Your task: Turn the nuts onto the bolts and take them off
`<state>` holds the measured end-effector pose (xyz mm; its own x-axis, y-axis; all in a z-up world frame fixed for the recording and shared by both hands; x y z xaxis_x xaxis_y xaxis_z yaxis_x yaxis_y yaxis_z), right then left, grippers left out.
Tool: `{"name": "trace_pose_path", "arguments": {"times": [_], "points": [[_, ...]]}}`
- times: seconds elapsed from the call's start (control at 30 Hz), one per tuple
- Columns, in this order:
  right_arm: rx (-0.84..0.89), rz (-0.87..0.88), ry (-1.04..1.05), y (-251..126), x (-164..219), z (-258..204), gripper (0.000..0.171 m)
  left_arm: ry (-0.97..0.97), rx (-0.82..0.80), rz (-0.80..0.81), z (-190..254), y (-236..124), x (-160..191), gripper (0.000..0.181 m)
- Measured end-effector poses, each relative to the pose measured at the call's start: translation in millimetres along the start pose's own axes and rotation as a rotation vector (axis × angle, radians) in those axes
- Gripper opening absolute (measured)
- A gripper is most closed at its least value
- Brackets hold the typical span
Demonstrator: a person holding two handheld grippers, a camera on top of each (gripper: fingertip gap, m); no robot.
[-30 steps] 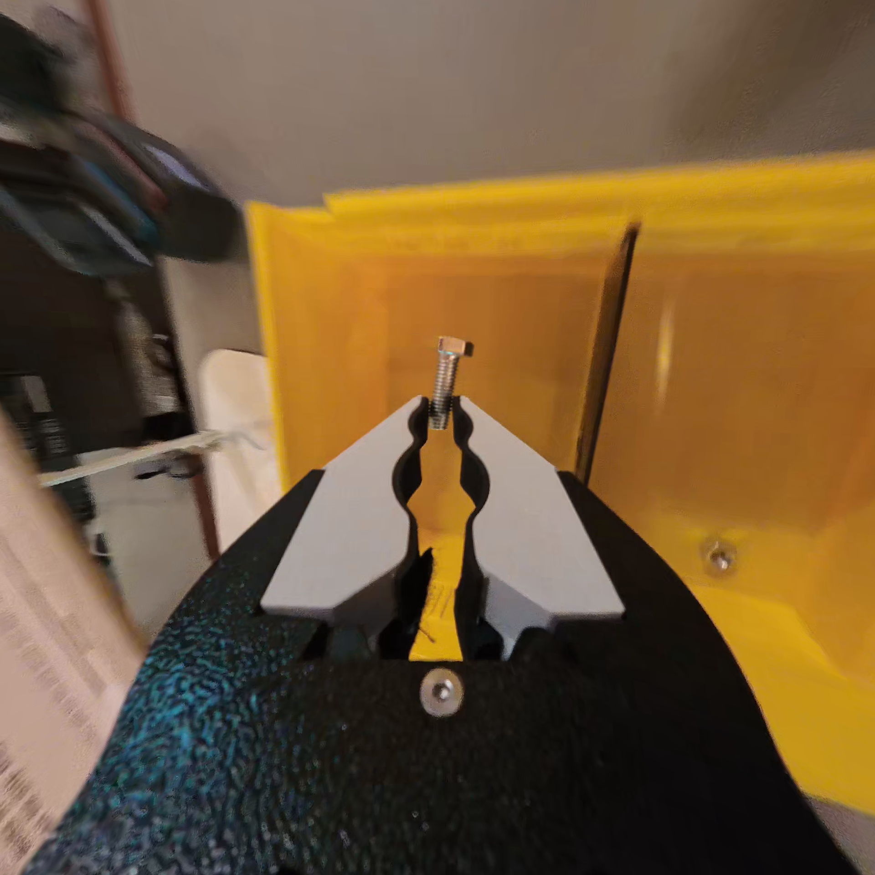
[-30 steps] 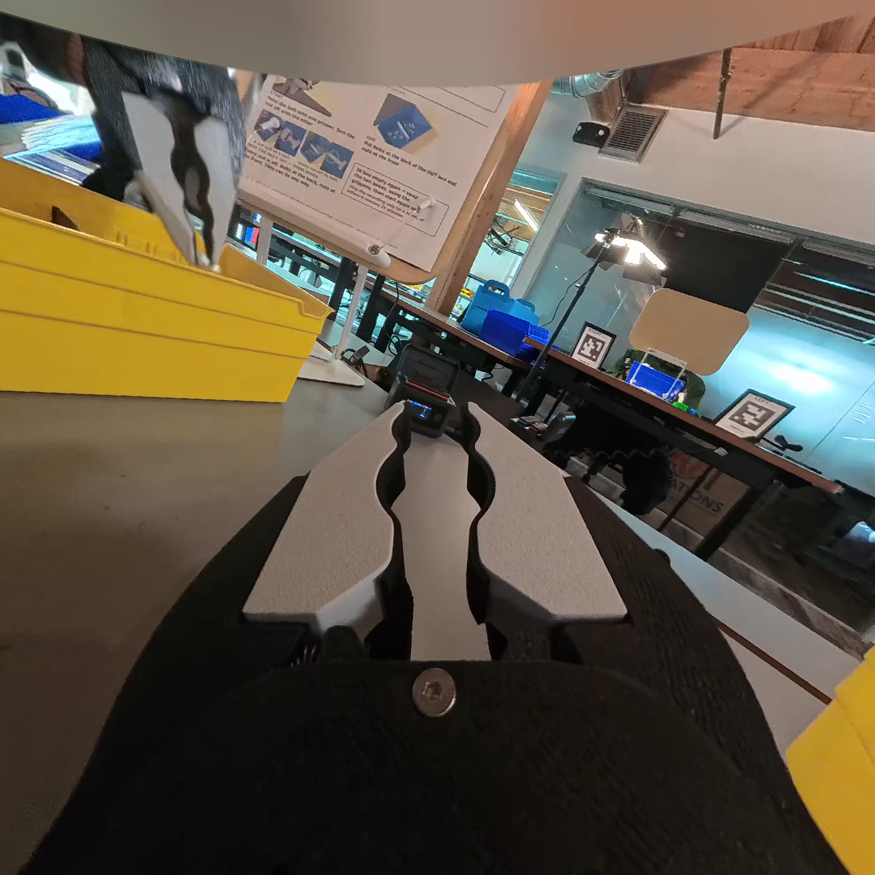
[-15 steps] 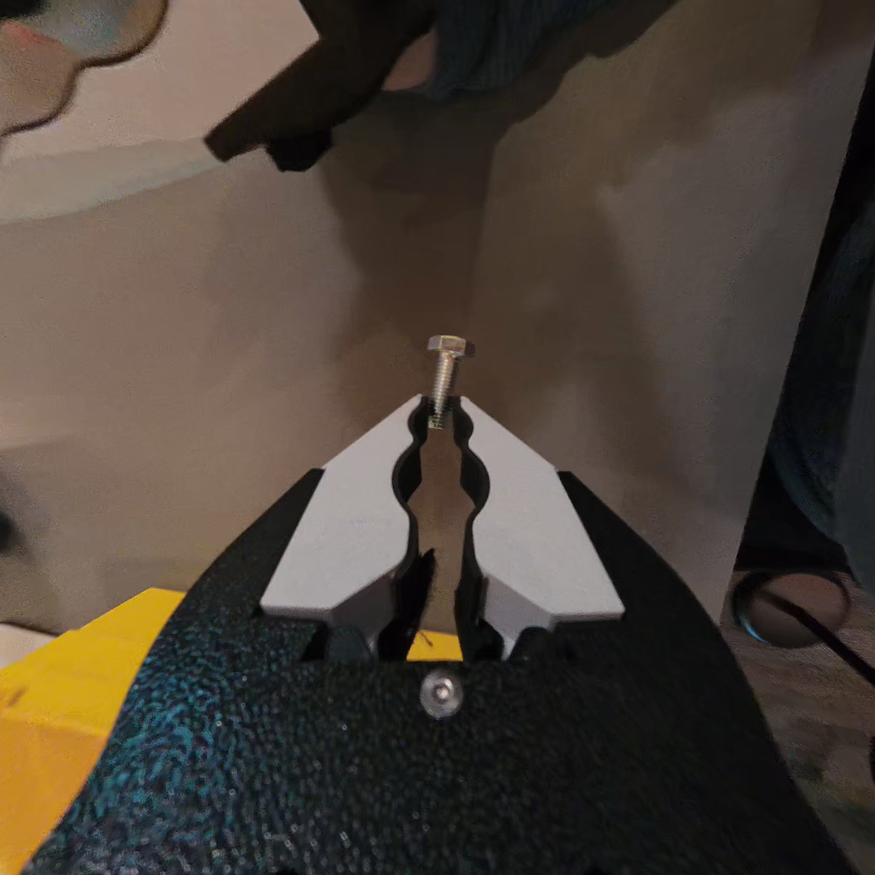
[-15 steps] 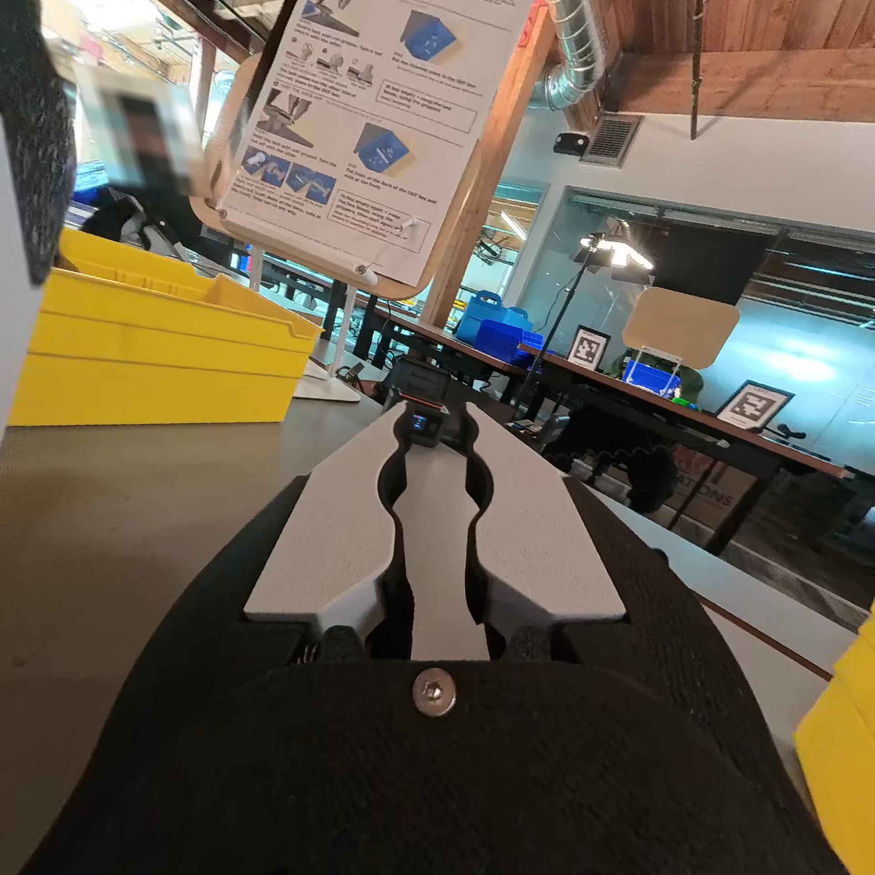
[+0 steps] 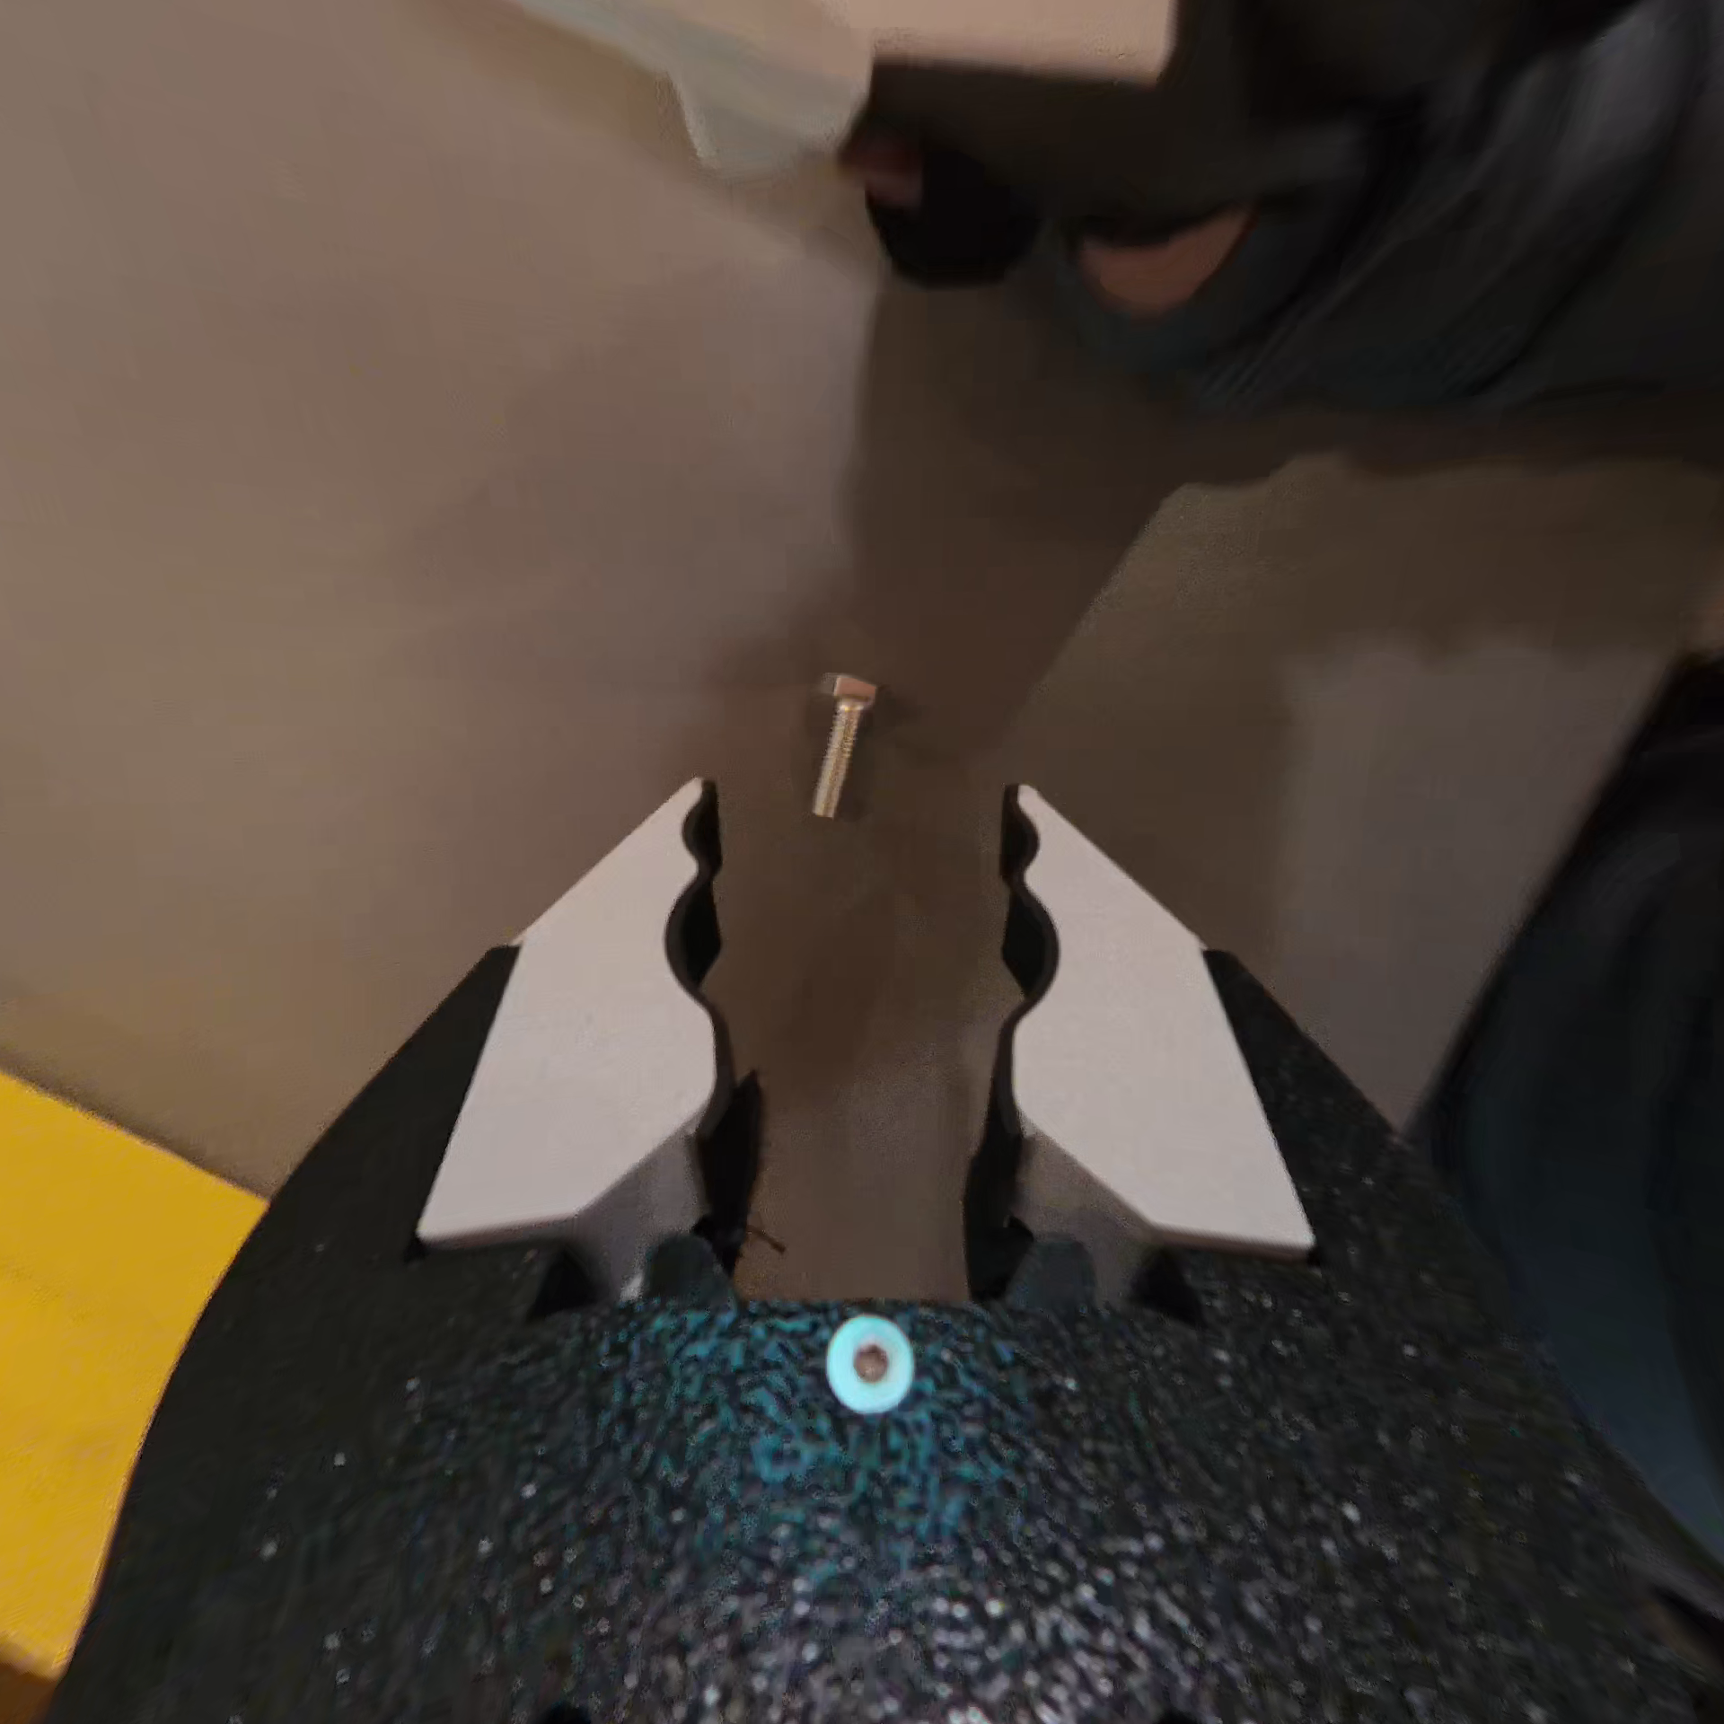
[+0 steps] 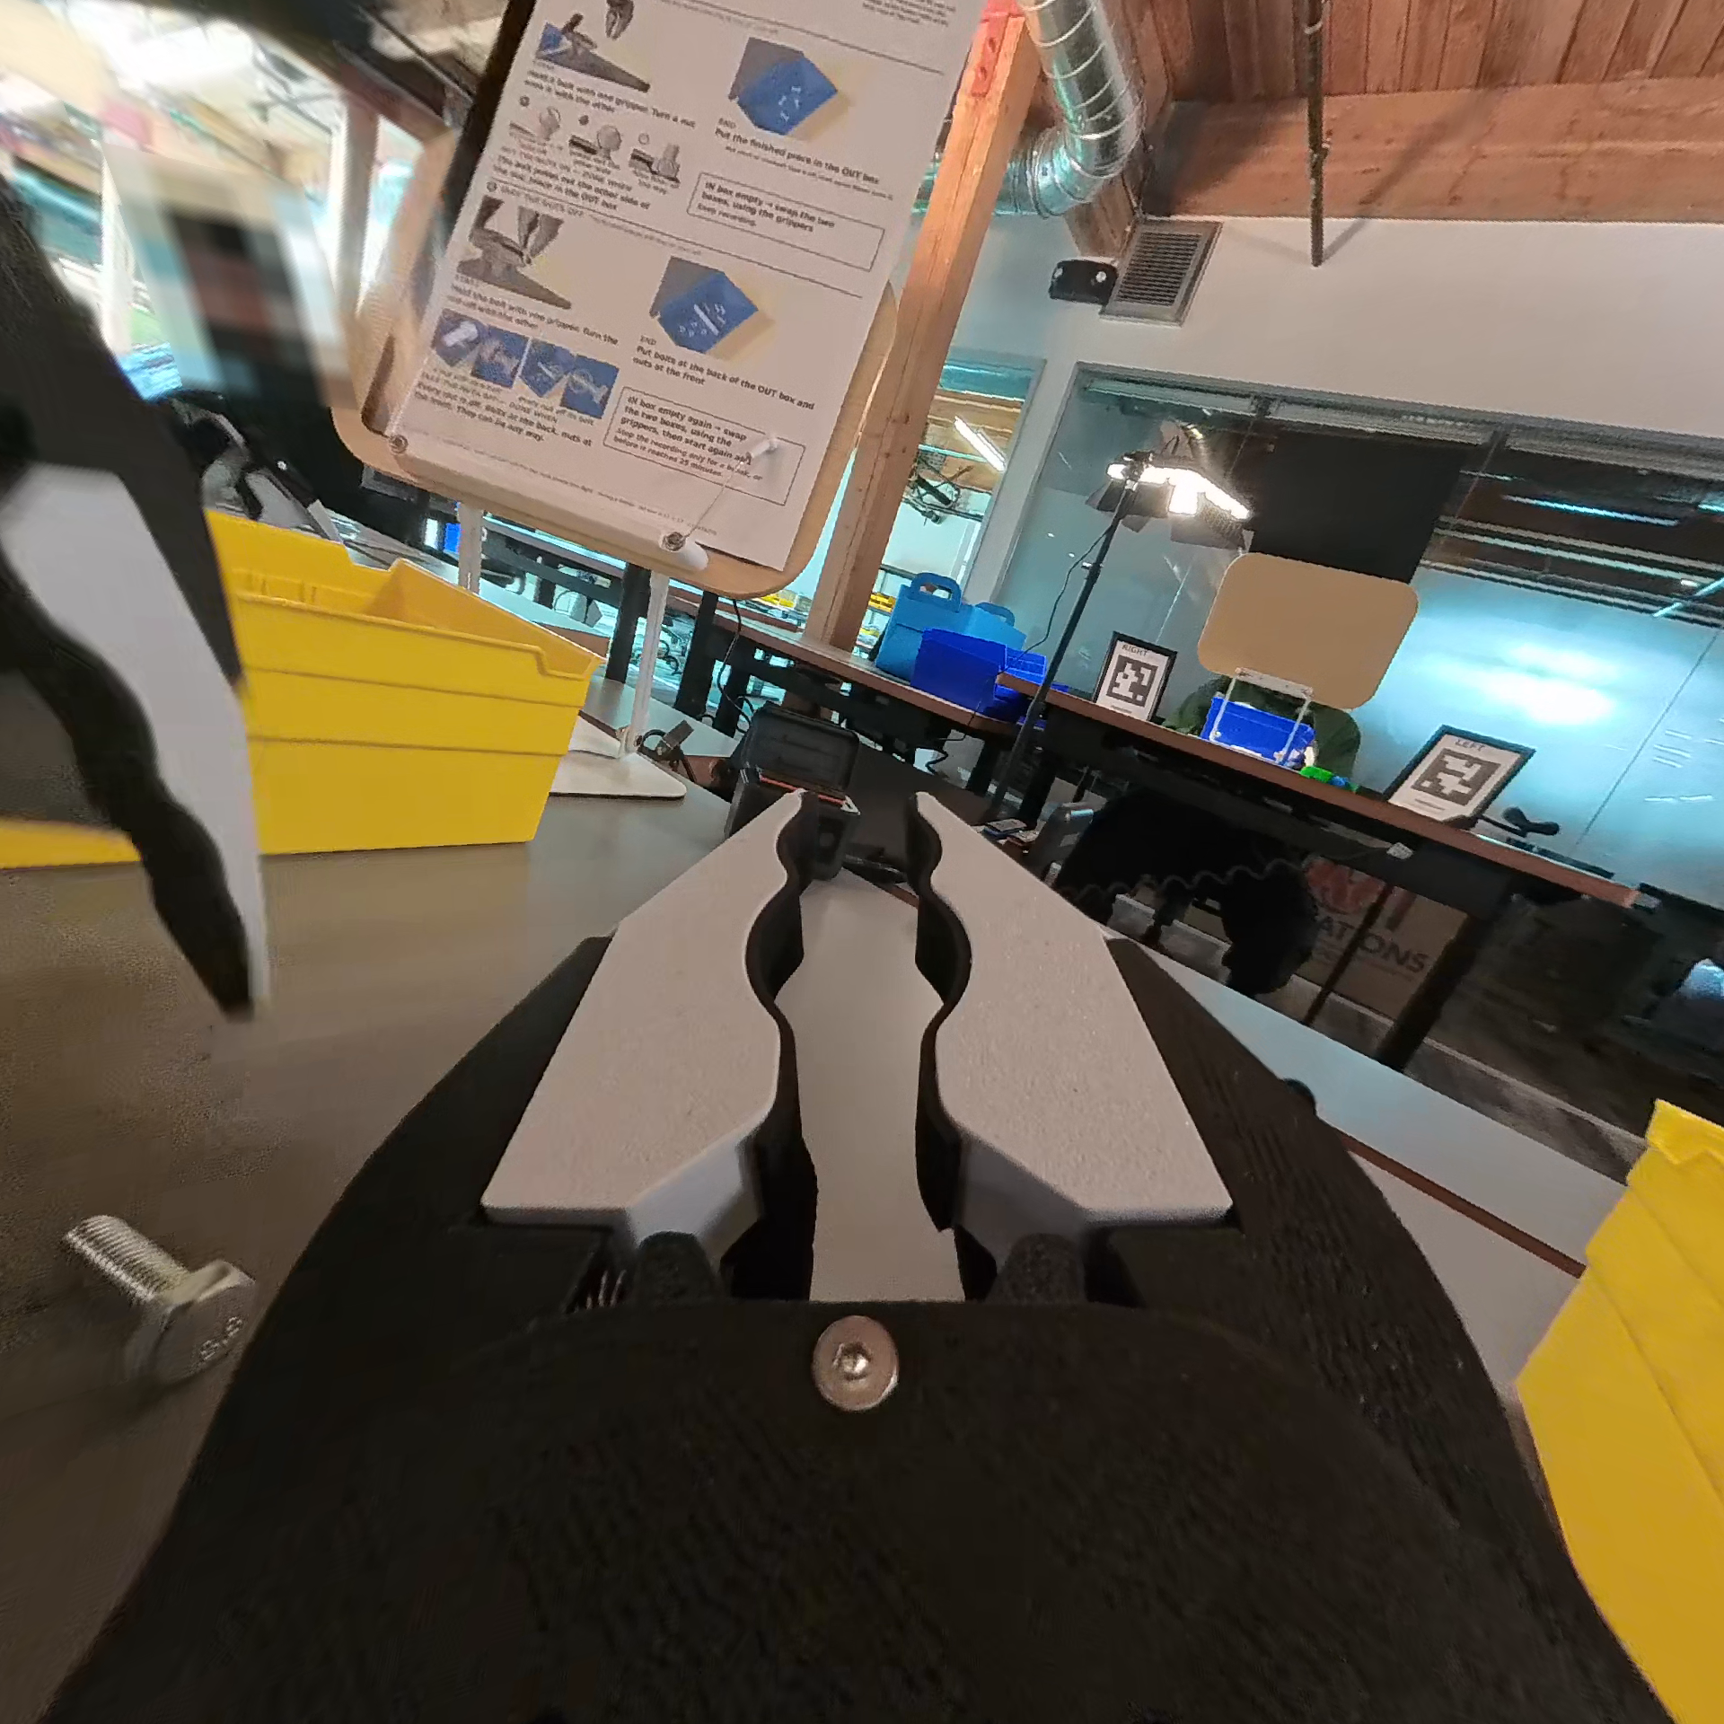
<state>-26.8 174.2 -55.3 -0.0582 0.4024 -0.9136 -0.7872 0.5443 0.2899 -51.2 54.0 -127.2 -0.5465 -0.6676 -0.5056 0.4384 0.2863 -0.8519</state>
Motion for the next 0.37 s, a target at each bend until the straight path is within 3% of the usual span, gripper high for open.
{"name": "trace_pose_path", "arguments": {"times": [0.03, 0.13, 0.2, 0.3, 0.37], "points": [[0.0, 0.001, 0.004, 0, 0, 0, 0.017, -0.029, 0.019, 0.079, 6, -21, -5, 0.058], [0.004, -0.002, 0.014, 2, 1, 2, 0.017, -0.121, 0.016, 0.347, 10, -100, -10, 0.052], [0.005, -0.009, 0.013, 5, 3, 1, 0.017, -0.222, -0.163, 0.402, -25, -145, 16, 0.045], [0.001, -0.016, 0.01, 7, 5, -1, 0.017, -0.517, -0.404, 0.142, -87, -173, 113, 0.048], [-0.003, -0.015, 0.005, 7, 5, -2, 0.017, -0.679, -0.377, 0.007, -103, -167, 164, 0.045]]}}
Point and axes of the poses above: each gripper's, where its closed fingertips meet, y out along the fingers, x out of its underside, z = x × y across the jaws, the point moved 1 cm from there along -y, back along the fingers, and after that the axes turned 7 degrees about x, right-handed, at the moved point
